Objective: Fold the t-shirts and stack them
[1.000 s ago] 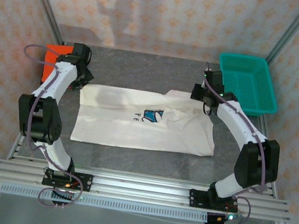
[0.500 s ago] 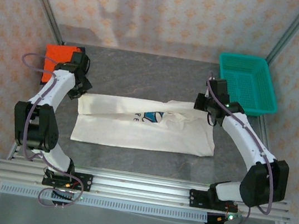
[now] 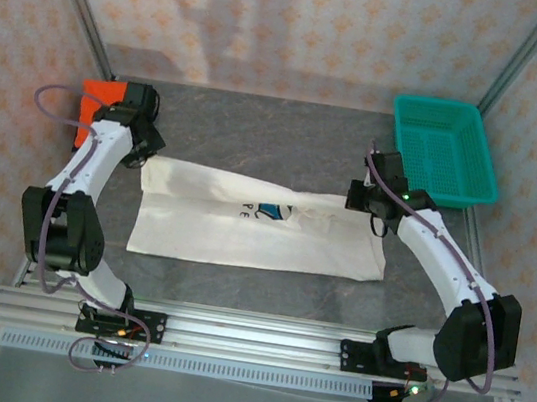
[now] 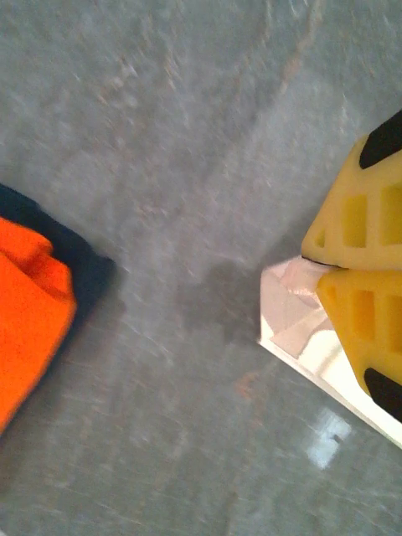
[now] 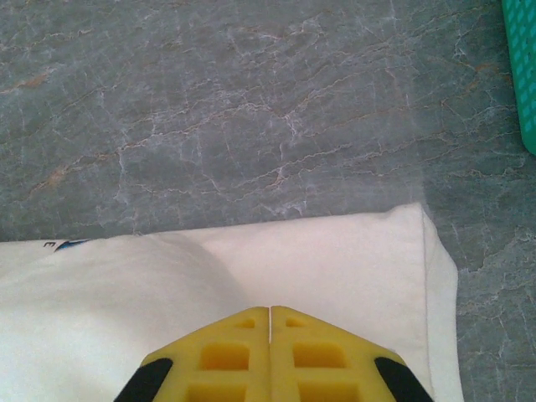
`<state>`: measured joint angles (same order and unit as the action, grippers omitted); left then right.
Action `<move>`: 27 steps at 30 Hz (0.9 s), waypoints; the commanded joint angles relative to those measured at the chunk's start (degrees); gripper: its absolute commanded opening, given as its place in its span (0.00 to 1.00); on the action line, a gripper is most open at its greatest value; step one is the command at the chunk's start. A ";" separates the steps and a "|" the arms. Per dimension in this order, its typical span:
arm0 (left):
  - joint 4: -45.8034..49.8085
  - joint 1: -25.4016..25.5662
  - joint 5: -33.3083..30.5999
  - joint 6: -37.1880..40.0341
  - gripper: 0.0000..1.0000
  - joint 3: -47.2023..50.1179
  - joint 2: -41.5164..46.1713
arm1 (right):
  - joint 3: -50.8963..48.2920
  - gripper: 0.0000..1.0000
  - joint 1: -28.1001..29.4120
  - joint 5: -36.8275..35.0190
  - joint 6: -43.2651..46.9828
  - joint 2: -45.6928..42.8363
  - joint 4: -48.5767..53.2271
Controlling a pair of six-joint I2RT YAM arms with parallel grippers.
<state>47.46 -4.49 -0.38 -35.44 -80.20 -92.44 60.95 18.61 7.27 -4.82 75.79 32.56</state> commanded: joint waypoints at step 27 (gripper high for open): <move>-4.50 0.10 -0.41 -0.37 0.00 11.65 7.27 | 1.72 0.02 0.12 -3.84 1.44 1.18 4.85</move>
<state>43.79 -4.49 -0.36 -34.65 -70.19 -87.24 63.59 18.61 5.74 -4.36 78.48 34.52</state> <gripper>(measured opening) 0.037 0.044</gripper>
